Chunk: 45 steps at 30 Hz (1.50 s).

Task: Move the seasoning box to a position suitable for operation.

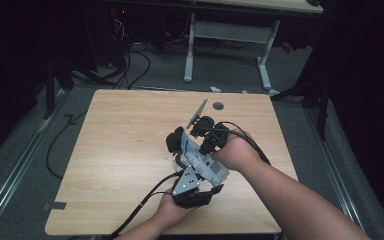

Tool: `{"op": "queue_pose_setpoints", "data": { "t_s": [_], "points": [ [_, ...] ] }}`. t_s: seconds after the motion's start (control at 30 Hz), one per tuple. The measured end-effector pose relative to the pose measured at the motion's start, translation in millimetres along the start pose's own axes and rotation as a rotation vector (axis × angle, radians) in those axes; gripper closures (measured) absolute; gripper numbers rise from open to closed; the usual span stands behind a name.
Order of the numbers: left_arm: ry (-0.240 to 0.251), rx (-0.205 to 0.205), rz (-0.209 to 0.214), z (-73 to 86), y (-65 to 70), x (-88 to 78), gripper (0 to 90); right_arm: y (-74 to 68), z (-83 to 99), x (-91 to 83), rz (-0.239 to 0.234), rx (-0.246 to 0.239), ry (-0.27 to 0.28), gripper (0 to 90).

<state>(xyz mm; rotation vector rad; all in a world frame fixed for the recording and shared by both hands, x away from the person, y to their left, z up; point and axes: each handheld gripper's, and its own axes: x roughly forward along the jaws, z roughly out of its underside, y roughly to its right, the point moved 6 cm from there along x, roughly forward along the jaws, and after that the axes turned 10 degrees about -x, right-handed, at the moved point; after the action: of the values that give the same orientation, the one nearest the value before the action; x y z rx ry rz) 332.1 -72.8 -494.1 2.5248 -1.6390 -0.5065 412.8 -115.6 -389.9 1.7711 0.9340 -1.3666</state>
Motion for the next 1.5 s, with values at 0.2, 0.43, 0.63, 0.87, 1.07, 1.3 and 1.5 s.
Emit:
{"op": "queue_pose_setpoints", "data": {
  "t_s": [0.2, 0.43, 0.63, 0.87, 1.07, 1.3, 1.5],
  "points": [
    [-0.001, 0.0, 0.0, -0.1, -0.1, -0.2, 50.9, 0.3, -0.3, 0.3, 0.0, -0.005, 0.002, 89.8],
    [-0.002, 0.0, 0.0, -0.2, -0.1, -0.7, 50.9, 0.0, -0.6, 0.6, -0.001, -0.004, 0.002, 89.8],
    [0.002, -0.007, 0.004, -0.6, 0.5, -0.5, 50.9, 0.2, -0.4, 0.9, -0.001, -0.003, 0.002, 89.8],
    [0.002, -0.005, 0.003, -0.9, 0.0, -0.6, 50.9, 0.6, -0.6, 1.1, 0.001, -0.004, 0.003, 89.7],
    [0.005, -0.008, 0.003, -1.7, -0.2, -0.8, 51.0, 1.2, -1.2, 1.9, 0.0, -0.007, 0.003, 89.7],
    [0.009, -0.008, 0.004, -2.4, -0.2, -1.2, 50.9, 1.5, -1.9, 2.4, 0.005, -0.01, 0.002, 89.7],
    [0.009, -0.006, 0.003, -2.6, -0.3, -1.4, 51.0, 1.3, -2.2, 2.8, 0.0, -0.006, 0.002, 89.7]
  ]
}}
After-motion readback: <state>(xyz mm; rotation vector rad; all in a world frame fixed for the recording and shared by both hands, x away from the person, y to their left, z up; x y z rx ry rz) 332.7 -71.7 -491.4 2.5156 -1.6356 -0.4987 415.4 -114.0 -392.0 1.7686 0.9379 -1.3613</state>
